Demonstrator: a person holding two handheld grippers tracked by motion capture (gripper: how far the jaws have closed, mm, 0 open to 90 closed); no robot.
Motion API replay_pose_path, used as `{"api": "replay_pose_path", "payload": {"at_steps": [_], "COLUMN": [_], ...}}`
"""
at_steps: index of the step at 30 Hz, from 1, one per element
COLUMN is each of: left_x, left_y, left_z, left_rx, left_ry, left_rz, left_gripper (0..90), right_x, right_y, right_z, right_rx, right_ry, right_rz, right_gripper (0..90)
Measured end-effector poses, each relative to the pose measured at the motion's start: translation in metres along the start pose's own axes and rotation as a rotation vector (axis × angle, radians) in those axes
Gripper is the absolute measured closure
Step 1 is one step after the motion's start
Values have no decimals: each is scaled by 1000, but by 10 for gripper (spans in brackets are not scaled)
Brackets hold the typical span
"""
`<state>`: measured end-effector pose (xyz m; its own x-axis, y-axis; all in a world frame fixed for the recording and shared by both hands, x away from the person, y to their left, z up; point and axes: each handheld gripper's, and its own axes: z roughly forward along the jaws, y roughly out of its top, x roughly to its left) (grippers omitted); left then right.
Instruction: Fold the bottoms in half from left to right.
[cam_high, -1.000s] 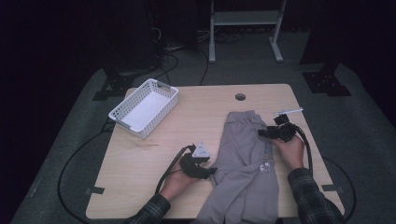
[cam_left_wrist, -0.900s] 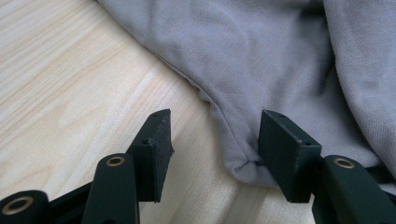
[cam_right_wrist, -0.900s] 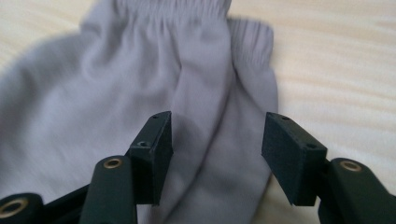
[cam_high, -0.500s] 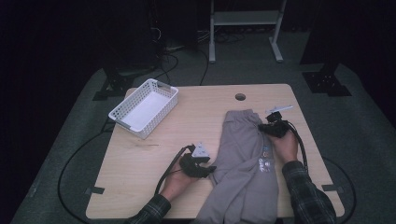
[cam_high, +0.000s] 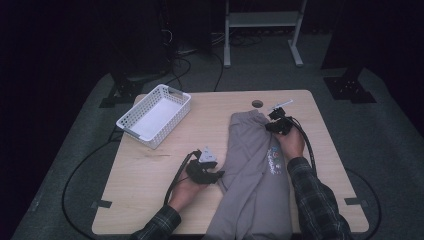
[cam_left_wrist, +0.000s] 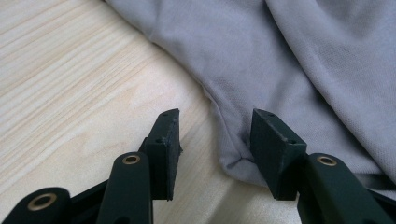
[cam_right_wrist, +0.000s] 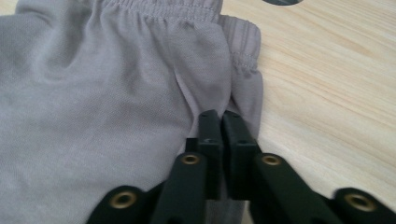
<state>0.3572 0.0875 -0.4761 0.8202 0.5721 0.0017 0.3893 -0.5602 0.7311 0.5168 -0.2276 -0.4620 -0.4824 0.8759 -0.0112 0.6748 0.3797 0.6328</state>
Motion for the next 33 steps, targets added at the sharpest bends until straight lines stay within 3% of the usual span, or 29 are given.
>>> {"api": "replay_pose_path", "payload": {"at_steps": [5, 11, 15, 20, 26, 33], "left_x": [0, 0, 0, 0, 0, 0], "left_y": [0, 0, 0, 0, 0, 0], "left_z": [0, 0, 0, 0, 0, 0], "left_rx": [2, -2, -3, -3, -6, -3], "left_ry": [-1, 2, 1, 2, 1, -1], "left_rz": [1, -4, -3, -2, -6, 2], "left_gripper": [524, 523, 523, 522, 522, 521], "right_x": [9, 30, 38, 54, 91, 118], "right_y": [-2, -25, -46, -59, -64, -73], "right_z": [-31, -63, -75, -84, -87, -81], "right_rx": [-98, -131, -150, -144, -111, -53], "right_ry": [68, 157, 160, 206, 270, 309], "right_rz": [15, 19, 25, 0, -114, -174], "right_gripper": [671, 578, 565, 538, 502, 487]}}
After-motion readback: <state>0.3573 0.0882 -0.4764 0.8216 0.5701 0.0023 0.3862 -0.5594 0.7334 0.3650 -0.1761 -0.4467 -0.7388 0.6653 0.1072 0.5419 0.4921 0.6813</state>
